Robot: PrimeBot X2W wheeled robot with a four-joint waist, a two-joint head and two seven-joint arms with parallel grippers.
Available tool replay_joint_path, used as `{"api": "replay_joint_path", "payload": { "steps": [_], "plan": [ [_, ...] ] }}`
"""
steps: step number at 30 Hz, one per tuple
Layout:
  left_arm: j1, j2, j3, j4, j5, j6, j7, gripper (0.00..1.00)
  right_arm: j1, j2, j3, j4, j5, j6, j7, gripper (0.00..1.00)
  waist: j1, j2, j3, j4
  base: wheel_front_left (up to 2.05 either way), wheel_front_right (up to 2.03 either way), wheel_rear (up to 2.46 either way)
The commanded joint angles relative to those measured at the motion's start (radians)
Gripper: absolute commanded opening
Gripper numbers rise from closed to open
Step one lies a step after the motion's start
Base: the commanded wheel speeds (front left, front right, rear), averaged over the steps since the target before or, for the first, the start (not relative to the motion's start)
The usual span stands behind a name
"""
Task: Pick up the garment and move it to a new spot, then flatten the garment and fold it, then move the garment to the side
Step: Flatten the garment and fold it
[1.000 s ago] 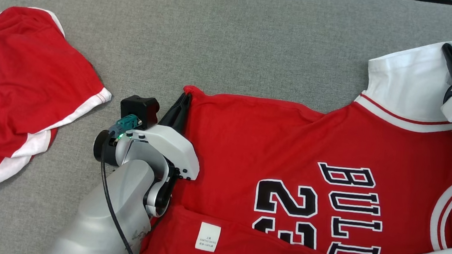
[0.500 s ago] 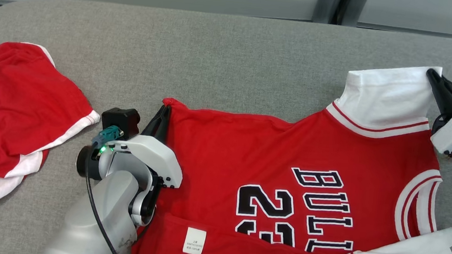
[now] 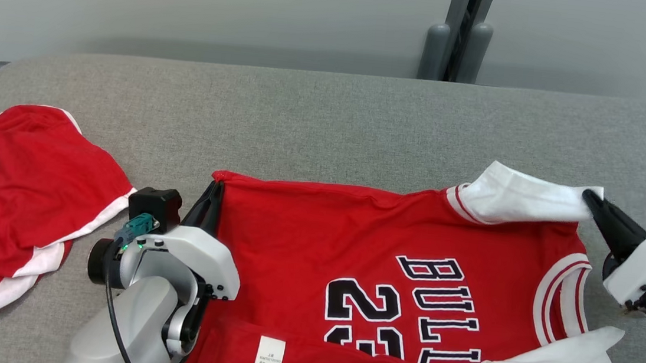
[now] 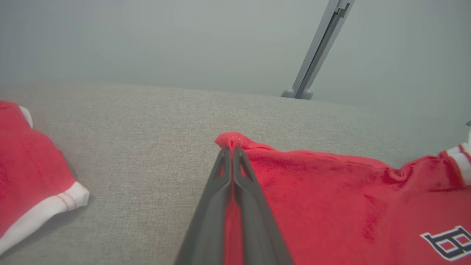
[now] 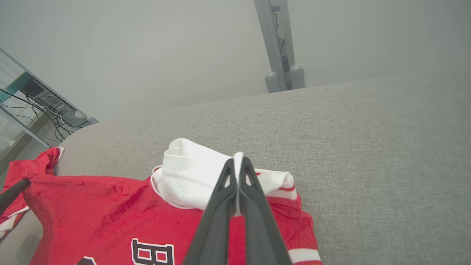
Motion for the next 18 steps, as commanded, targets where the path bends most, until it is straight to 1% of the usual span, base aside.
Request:
{"api": "replay_joint_path", "payload": {
  "steps": [1,6,11,17,18],
  "plan": [
    [0.017,0.019,-0.002,-0.01,0.005,0.011,0.002,0.0,0.029,-0.016,-0.006,-0.018,0.011,0.0,0.012,0.0,0.0,0.0,-0.021,-0.005,0.0,0.0,0.0],
    [0.064,0.054,-0.014,-0.068,0.016,0.035,0.019,0.0,0.114,-0.045,-0.01,-0.081,0.04,0.0,0.076,0.0,0.0,0.0,-0.055,-0.018,0.0,0.0,0.0],
    [0.118,0.097,-0.026,-0.145,0.022,0.06,0.047,0.0,0.187,-0.07,-0.046,-0.123,0.06,0.0,0.121,0.0,0.0,0.0,-0.073,-0.02,0.0,0.0,0.0],
    [0.181,0.168,-0.072,-0.243,0.049,0.083,0.108,0.0,0.255,-0.087,-0.095,-0.178,0.052,0.0,0.175,0.0,0.0,0.0,-0.084,-0.013,0.0,0.0,0.0],
    [0.201,0.193,-0.081,-0.279,0.055,0.092,0.125,0.0,0.277,-0.09,-0.114,-0.193,0.053,0.0,0.2,0.0,0.0,0.0,-0.088,-0.01,0.0,0.0,0.0]
  ]
}}
